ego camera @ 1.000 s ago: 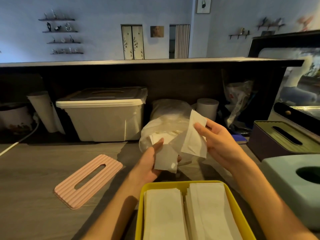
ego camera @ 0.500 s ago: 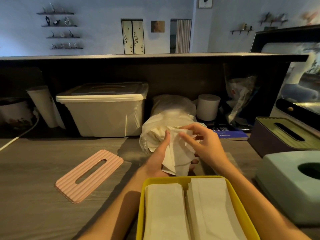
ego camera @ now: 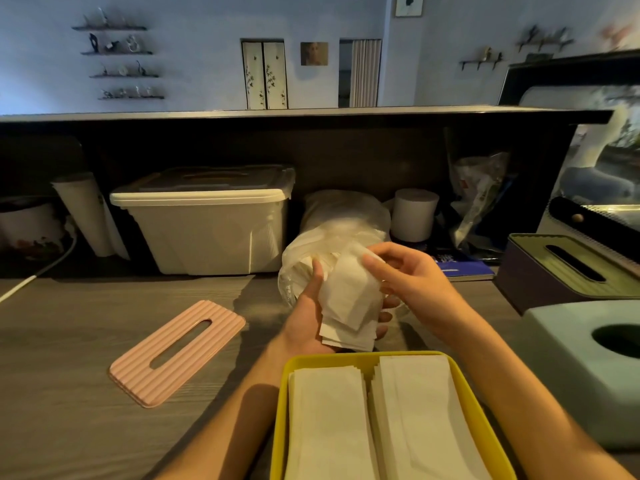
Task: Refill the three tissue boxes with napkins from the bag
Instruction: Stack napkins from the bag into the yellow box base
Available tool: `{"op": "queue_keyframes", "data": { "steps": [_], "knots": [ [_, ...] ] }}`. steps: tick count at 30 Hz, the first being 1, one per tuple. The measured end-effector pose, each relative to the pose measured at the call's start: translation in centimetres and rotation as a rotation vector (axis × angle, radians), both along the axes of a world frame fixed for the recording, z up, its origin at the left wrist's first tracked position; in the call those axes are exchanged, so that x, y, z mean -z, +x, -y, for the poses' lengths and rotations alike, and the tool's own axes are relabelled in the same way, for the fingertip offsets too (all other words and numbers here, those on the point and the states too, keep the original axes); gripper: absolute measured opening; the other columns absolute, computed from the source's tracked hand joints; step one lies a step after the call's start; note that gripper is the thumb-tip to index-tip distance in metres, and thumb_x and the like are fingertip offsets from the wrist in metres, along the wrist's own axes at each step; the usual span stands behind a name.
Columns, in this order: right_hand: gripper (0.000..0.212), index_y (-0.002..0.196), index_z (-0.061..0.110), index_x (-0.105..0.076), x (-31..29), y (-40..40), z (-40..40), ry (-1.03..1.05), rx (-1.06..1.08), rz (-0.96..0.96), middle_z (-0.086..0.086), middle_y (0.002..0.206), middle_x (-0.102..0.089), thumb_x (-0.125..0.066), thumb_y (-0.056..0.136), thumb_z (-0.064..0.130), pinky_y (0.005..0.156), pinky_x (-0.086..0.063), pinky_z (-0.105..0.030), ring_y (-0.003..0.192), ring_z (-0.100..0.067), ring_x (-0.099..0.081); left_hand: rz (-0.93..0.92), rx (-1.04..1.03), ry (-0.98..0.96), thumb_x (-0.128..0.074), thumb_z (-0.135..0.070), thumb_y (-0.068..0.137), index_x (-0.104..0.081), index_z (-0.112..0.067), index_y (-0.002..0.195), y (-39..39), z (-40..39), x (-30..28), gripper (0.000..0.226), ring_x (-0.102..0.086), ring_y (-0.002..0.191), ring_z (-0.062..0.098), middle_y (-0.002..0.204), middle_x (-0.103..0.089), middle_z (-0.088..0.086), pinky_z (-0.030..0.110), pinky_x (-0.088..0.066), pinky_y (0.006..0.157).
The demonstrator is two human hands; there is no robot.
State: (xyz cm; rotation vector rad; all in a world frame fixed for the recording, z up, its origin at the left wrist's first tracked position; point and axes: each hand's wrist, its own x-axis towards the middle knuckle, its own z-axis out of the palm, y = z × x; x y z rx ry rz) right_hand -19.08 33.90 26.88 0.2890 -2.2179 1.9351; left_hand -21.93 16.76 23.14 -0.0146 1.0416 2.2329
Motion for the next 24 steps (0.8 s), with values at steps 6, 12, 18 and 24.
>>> {"op": "queue_keyframes", "data": {
  "steps": [6,12,18,24],
  "knots": [
    [0.020,0.109,0.027,-0.074,-0.2,0.1,0.0,0.012,-0.061,-0.009,0.003,0.104,-0.074,-0.069,0.093,0.039,0.082,-0.060,-0.037,0.100,-0.019,-0.071,-0.153,-0.011,-0.124,-0.054,-0.078,0.082,-0.057,0.000,0.130,-0.5,-0.2,-0.9,0.093,-0.074,0.077,0.029,0.083,-0.077,0.015,0.039,-0.053,0.069],
    [0.014,0.103,0.030,-0.072,1.7,-1.3,0.2,0.442,0.220,-0.267,0.020,0.099,-0.068,-0.075,0.090,0.033,0.073,-0.048,-0.007,0.096,0.004,-0.060,-0.156,0.117,-0.165,-0.054,-0.068,0.086,-0.069,-0.022,0.125,0.7,0.4,-0.6,0.062,-0.072,0.102,0.033,0.118,-0.071,0.018,0.048,-0.054,0.093],
    [0.020,0.111,0.033,-0.068,1.2,-1.6,-1.7,0.456,0.211,-0.073,0.016,0.104,-0.067,-0.073,0.091,0.035,0.064,-0.054,-0.012,0.091,-0.004,-0.066,-0.161,0.078,-0.232,-0.048,-0.059,0.097,-0.059,-0.018,0.126,0.6,0.2,-1.3,0.050,-0.074,0.097,0.031,0.113,-0.074,0.018,0.042,-0.057,0.088],
    [0.019,0.111,0.029,-0.072,0.7,-1.2,-2.0,0.253,0.165,0.028,0.009,0.100,-0.072,-0.074,0.091,0.028,0.066,-0.058,-0.019,0.089,-0.007,-0.071,-0.082,0.059,-0.118,-0.042,-0.059,0.099,-0.054,-0.025,0.134,-0.1,0.2,-0.8,0.051,-0.060,0.125,0.042,0.130,-0.066,0.020,0.059,-0.037,0.114]
  ]
}}
